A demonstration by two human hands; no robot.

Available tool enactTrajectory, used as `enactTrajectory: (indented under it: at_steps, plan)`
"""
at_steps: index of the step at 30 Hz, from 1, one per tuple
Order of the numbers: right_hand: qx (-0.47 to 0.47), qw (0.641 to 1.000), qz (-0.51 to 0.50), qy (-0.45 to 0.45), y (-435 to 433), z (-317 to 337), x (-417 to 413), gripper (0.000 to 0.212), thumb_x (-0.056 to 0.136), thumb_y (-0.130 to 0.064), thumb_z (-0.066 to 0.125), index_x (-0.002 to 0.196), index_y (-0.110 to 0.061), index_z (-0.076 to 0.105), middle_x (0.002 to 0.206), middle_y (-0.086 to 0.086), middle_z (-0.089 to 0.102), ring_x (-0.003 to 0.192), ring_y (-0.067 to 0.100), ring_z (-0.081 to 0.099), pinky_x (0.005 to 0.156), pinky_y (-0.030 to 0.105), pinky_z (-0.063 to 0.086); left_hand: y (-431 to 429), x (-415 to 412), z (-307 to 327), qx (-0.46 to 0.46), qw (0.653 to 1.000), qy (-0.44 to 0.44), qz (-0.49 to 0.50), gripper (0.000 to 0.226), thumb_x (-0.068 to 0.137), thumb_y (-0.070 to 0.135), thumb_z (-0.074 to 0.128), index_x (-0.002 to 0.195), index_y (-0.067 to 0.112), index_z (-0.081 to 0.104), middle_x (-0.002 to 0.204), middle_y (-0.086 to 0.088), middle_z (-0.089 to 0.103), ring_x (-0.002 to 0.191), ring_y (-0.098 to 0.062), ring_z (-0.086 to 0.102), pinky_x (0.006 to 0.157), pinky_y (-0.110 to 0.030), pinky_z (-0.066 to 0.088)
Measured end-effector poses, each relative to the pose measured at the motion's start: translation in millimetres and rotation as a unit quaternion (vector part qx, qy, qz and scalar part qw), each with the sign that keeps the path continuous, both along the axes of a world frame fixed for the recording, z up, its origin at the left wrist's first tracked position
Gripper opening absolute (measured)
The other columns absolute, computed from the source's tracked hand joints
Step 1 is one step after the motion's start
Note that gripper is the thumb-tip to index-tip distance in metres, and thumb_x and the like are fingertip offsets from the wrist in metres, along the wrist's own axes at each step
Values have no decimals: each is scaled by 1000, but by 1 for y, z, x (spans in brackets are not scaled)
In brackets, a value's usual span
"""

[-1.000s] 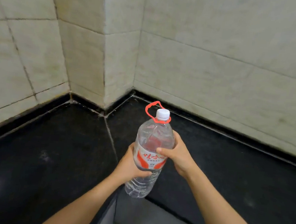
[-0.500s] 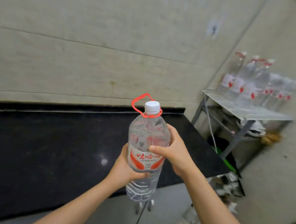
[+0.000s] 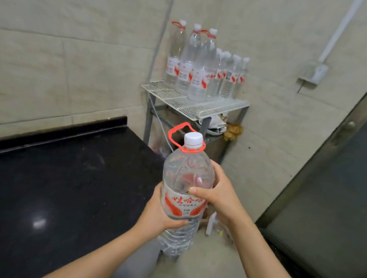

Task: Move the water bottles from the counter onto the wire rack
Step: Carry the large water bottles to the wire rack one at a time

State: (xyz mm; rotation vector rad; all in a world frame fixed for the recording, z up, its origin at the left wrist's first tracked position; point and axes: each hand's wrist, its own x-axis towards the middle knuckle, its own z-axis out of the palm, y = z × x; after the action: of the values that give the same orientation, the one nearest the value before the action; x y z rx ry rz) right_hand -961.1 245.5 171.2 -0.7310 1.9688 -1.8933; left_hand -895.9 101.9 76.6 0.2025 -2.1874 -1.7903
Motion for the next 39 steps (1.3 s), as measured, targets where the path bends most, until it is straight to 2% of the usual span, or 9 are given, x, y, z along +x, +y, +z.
enactTrajectory:
  at_steps: [4,8,10,15,19,25,32,35,39]
  plan:
    - [20,999,-25,18,10,21,-89,80,34,-28,81,108,-23,52,106,-4,65,92,4,65,75,21,51,9,-102,13,9,999,8,-33,104,44,29,93,132,19,37,128,0,56,119,-11,55,100,-40,48]
    - [9,998,-54,40,26,53,-165,103,22,-38,91,115,-20,50,107,-4,66,95,6,66,72,20,52,21,-192,51,34,997,38,-63,103,41,31,88,129,16,36,126,4,55,118,-7,55,98,-27,48]
    - [10,996,-57,65,35,70,-198,100,26,-34,89,116,-20,50,107,-5,67,96,7,65,74,22,51,31,-226,72,43,995,60,-66,102,39,32,87,127,21,36,124,10,54,116,0,53,95,-18,47]
    - [-33,991,-50,123,51,116,-281,104,24,-51,90,116,-22,51,105,-12,69,102,9,63,80,23,52,47,-309,126,39,989,129,-54,86,50,-1,88,106,40,37,111,23,48,98,24,50,78,0,41]
    - [-89,978,-14,187,58,151,-358,105,30,-47,90,121,-15,48,109,-4,68,106,16,62,82,27,51,50,-384,169,-4,982,186,-13,94,49,6,89,119,37,34,112,27,48,107,9,52,87,-4,41]
    - [-141,957,107,229,55,189,-468,95,36,-40,91,117,-16,46,105,-5,69,104,13,63,82,26,51,50,-476,210,-67,964,244,88,90,51,4,87,119,28,34,102,26,45,95,17,48,80,2,41]
    - [-123,956,205,169,16,183,-582,112,35,-38,91,129,-5,41,123,15,57,113,26,58,91,37,49,38,-558,208,-97,952,204,205,90,56,2,85,128,20,34,100,24,45,96,3,50,73,4,40]
    - [-119,953,251,118,-1,159,-619,99,37,-35,91,123,-14,48,114,4,65,106,18,63,82,28,52,27,-583,184,-101,950,165,243,88,55,6,87,123,22,35,112,7,49,110,-12,52,78,-8,41]
    - [-133,951,260,98,-30,153,-652,88,41,-31,87,121,-19,51,111,-1,68,105,15,64,81,28,53,10,-609,179,-83,948,152,268,86,56,9,86,122,26,34,116,5,49,103,-5,52,76,-8,41]
